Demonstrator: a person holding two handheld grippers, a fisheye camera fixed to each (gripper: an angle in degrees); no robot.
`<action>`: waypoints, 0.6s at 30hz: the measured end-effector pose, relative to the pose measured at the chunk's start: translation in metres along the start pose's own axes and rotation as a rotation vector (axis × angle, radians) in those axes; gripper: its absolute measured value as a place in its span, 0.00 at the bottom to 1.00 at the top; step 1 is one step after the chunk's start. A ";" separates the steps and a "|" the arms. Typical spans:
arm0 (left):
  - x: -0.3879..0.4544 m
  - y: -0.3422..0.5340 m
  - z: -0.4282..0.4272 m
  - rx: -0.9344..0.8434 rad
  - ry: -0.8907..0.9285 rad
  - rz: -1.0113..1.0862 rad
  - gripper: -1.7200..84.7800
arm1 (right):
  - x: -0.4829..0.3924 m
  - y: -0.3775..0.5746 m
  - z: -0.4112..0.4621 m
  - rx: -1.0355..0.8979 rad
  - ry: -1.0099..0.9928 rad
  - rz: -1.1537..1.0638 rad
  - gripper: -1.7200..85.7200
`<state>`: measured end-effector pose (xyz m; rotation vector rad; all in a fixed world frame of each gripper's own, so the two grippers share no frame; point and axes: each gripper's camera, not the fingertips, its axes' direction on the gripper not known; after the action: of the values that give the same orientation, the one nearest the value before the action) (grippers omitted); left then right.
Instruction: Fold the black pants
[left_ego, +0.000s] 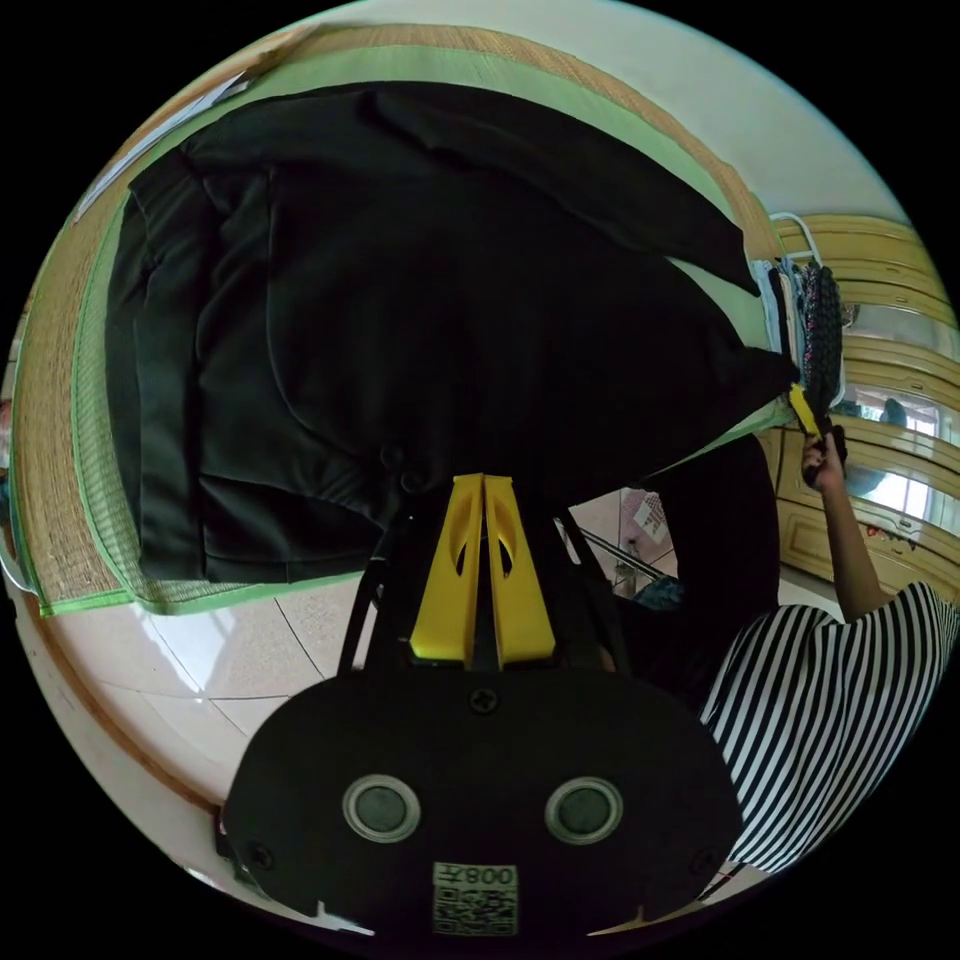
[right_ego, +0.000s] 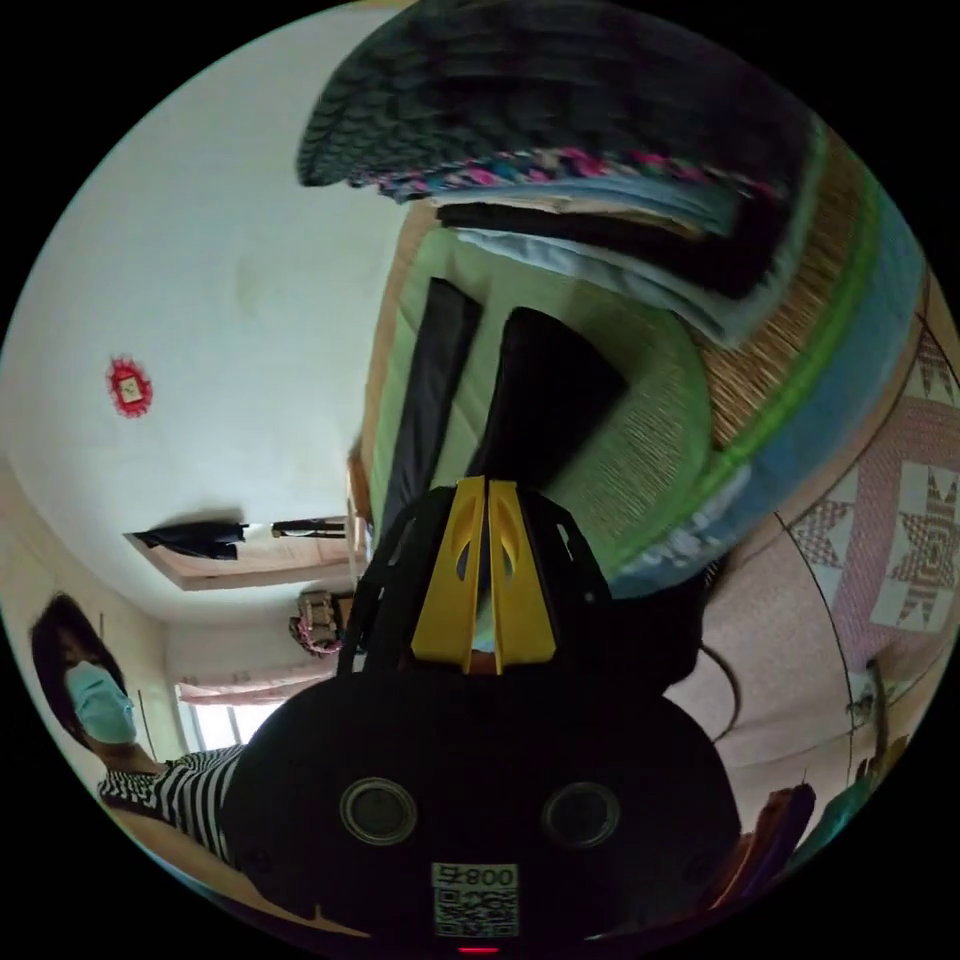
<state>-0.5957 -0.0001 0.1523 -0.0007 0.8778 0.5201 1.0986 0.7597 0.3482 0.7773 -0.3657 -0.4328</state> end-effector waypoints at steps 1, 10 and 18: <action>0.001 -0.001 0.000 -0.004 -0.011 0.007 0.02 | -0.022 -0.011 0.003 -0.014 -0.016 -0.064 0.02; -0.002 -0.001 -0.001 -0.003 -0.014 0.009 0.02 | -0.091 -0.009 -0.006 -0.032 0.008 -0.286 0.02; -0.003 -0.005 -0.003 -0.011 -0.014 -0.008 0.02 | 0.043 0.038 -0.004 -0.016 0.161 0.168 0.02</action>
<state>-0.5973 -0.0064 0.1510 -0.0108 0.8612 0.5170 1.1464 0.7642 0.3800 0.7540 -0.2745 -0.2134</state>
